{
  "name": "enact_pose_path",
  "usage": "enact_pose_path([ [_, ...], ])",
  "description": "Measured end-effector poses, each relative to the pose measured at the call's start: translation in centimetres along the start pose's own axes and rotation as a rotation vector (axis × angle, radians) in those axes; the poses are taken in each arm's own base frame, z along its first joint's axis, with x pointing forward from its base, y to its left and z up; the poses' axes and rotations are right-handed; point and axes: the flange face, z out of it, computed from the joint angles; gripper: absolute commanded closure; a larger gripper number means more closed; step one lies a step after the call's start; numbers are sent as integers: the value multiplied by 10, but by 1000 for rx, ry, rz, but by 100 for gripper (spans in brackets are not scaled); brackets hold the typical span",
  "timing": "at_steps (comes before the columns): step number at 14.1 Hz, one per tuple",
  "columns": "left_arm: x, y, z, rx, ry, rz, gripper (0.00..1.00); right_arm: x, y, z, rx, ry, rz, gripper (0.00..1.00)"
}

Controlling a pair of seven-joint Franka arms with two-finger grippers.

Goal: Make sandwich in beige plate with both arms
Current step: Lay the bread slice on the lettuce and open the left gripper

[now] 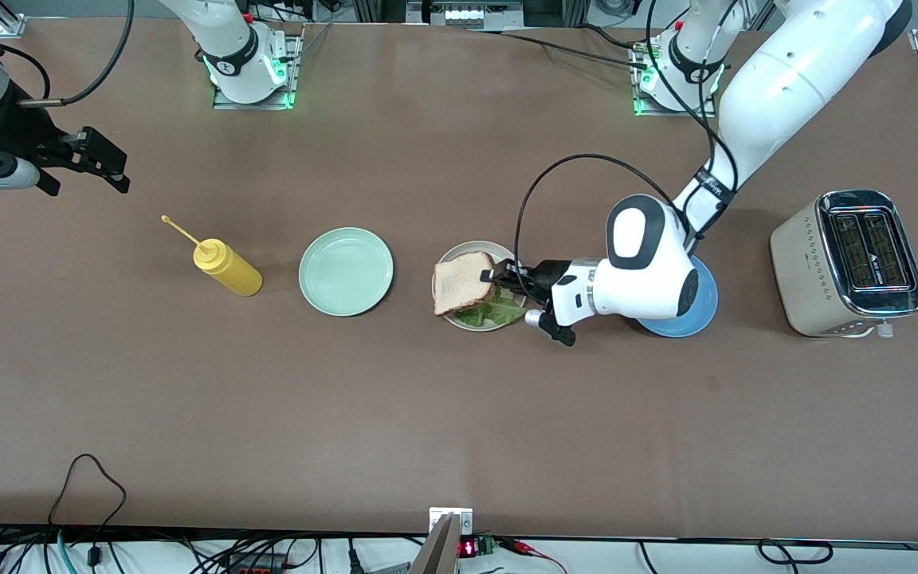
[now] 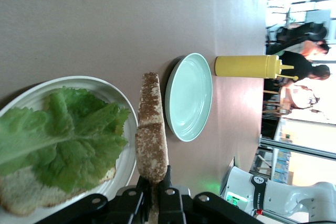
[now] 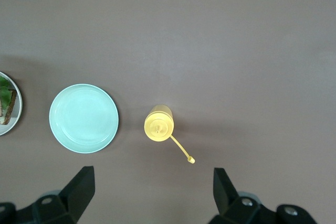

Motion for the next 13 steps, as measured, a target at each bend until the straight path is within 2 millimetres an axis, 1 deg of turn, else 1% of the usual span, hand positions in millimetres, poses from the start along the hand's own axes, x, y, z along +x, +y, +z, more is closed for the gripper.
enact_pose_path([
  [2, -8, -22, 11, -30, -1, 35, 98, 0, 0, 0, 0, 0, -1, 0],
  [3, -11, -30, 13, -33, -4, 44, 96, 0, 0, 0, 0, 0, -1, 0],
  [4, -13, -37, 13, -31, -6, 49, 89, 0, 0, 0, 0, 0, -1, 0],
  [5, -14, -42, 12, -28, -7, 50, 78, 0, -1, 0, 0, 1, -1, 0],
  [6, -16, -46, 11, -25, -7, 46, 72, 0, -1, -1, 0, 1, -1, 0],
  [7, -16, -51, 9, -19, -6, 41, 50, 0, -1, -1, 0, 1, -2, 0],
  [8, -16, -57, 6, -12, -3, 34, 0, 0, -1, -1, 0, 1, -3, 0],
  [10, -15, -69, -2, -1, 8, 28, 0, 0, -3, -1, 0, 1, -6, 0],
  [13, -13, -76, -17, 26, -5, 66, 0, -1, -4, -1, 0, 1, -7, 0],
])
